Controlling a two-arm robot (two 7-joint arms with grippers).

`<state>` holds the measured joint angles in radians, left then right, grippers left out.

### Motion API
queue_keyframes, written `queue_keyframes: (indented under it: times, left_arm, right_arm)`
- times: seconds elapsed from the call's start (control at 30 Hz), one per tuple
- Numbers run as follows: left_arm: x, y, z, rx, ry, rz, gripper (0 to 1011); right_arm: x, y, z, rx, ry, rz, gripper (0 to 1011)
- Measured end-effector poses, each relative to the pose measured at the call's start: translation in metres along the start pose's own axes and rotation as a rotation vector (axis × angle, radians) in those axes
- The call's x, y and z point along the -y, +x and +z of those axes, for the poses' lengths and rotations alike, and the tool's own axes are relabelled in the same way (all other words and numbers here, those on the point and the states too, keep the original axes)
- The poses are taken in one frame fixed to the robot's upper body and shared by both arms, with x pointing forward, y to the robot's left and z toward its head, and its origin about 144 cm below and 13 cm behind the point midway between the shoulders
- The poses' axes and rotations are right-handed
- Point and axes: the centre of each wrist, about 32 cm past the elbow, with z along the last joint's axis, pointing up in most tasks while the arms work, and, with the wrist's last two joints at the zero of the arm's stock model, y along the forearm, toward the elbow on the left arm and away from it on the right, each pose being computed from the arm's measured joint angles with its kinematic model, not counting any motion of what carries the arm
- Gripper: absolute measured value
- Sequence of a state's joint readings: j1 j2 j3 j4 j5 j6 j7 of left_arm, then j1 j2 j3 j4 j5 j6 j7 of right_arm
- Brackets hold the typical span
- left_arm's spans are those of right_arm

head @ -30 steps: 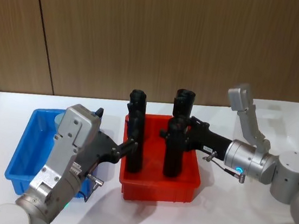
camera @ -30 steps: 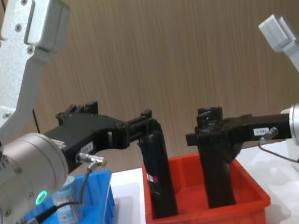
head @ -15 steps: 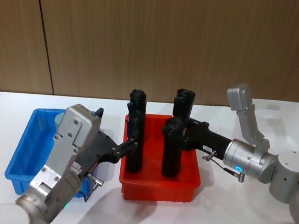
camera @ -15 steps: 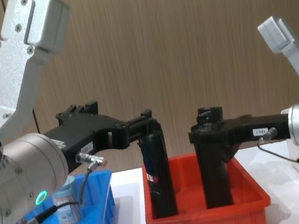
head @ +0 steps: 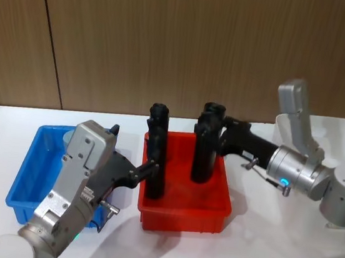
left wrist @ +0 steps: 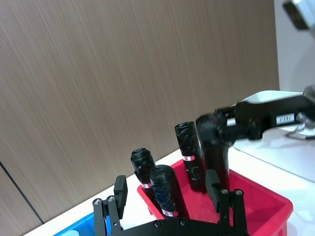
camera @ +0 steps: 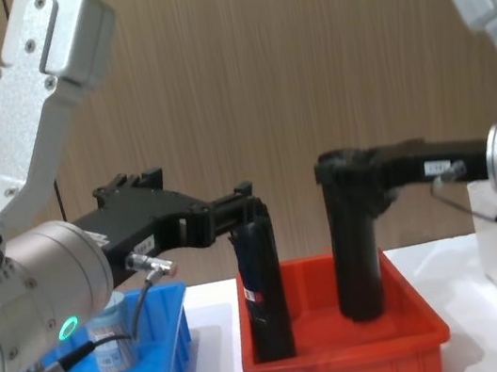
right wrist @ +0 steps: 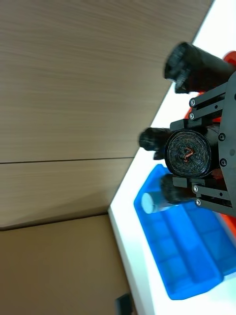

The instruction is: Pick the cotton swabs from the blue box and place them into the white box.

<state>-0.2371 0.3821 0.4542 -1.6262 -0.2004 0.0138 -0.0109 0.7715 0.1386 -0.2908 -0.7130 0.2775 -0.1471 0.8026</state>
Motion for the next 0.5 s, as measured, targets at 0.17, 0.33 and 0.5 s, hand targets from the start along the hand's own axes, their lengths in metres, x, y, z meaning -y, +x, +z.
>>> queue_keyframes:
  times: [0.17,0.33,0.5]
  left_arm:
    - [0.000,0.000,0.000,0.000,0.000,0.000,1004]
    - [0.000,0.000,0.000,0.000,0.000,0.000,1004]
    - [0.000,0.000,0.000,0.000,0.000,0.000,1004]
  right_arm:
    - [0.007,-0.002,0.019,0.025,0.047,-0.026,539]
    - [0.018,-0.004,0.038,0.048,0.085,-0.065,539]
    - [0.028,-0.005,0.052,0.064,0.107,-0.114,539]
